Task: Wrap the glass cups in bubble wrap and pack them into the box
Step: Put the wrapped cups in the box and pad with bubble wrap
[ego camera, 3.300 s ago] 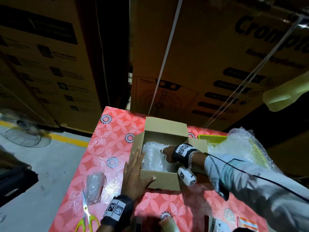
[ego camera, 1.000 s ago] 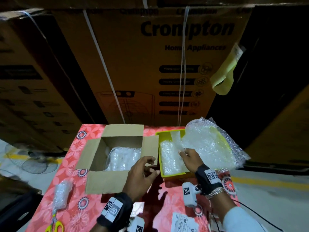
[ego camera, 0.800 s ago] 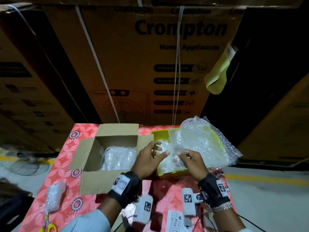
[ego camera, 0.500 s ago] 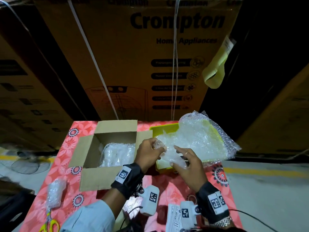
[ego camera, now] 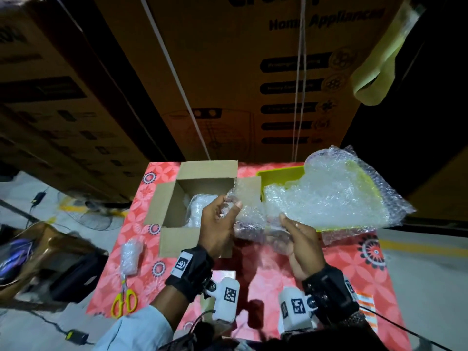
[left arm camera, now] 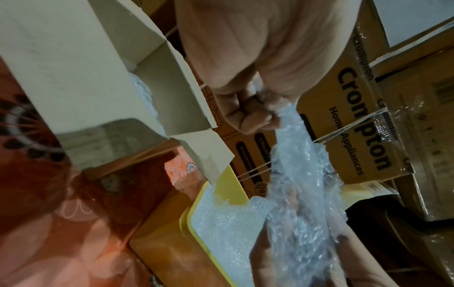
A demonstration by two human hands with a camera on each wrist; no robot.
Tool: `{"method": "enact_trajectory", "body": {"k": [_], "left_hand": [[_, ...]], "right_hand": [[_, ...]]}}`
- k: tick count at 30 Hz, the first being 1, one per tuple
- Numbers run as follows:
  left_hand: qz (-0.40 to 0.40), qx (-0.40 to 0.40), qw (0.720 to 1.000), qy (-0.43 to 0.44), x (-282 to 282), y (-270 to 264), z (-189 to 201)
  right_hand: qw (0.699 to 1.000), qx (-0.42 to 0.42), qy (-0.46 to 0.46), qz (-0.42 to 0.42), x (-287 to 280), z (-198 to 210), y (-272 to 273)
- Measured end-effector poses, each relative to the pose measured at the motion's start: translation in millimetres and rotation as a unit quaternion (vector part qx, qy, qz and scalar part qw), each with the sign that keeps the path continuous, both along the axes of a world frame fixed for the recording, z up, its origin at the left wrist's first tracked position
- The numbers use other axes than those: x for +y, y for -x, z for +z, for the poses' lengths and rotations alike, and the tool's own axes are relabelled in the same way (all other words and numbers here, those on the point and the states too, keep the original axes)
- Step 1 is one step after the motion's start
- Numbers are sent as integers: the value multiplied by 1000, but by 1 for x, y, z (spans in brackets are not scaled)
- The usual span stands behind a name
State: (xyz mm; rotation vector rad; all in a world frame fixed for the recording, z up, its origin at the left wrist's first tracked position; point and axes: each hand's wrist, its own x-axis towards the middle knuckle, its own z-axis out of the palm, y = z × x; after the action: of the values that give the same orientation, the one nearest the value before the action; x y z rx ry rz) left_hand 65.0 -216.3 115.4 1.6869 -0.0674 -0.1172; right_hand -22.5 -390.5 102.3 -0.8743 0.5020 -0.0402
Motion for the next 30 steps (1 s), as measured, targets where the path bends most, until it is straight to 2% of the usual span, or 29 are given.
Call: {"method": "enact_trajectory", "body": {"k": [3,5,7,10,13,15,17,19,24,30], "left_hand": [[-10,-14,1000,-3,12,4,0],[-27,-20,999,-1,23,5,-1],[-65,-17,998,-5,35,5,1],[-171,5,985,-19,53,-1,8],[-249,27,967,-45,69,-10,15],[-241,42,969,-24,83,-16,14],[-220,77,972,19,101,-22,10],[-202,87,974,48,121,-27,2],[-166,63,981,81,159,-33,-7],[-142,125,971,149,186,-45,-10]], "right_hand": [[995,57,-74,-18,6,-4,-4],[996,68,-59,-15,7,-6,-4],[997,74,34,10,7,-6,-3],[986,35,147,72,14,4,-10],[953,-3,249,171,36,16,-22],[937,-17,308,165,54,18,-27],[936,-24,333,114,73,19,-28],[945,-36,320,66,88,18,-27],[944,-39,326,-2,122,7,-28],[952,-79,293,-35,161,10,-29]]}}
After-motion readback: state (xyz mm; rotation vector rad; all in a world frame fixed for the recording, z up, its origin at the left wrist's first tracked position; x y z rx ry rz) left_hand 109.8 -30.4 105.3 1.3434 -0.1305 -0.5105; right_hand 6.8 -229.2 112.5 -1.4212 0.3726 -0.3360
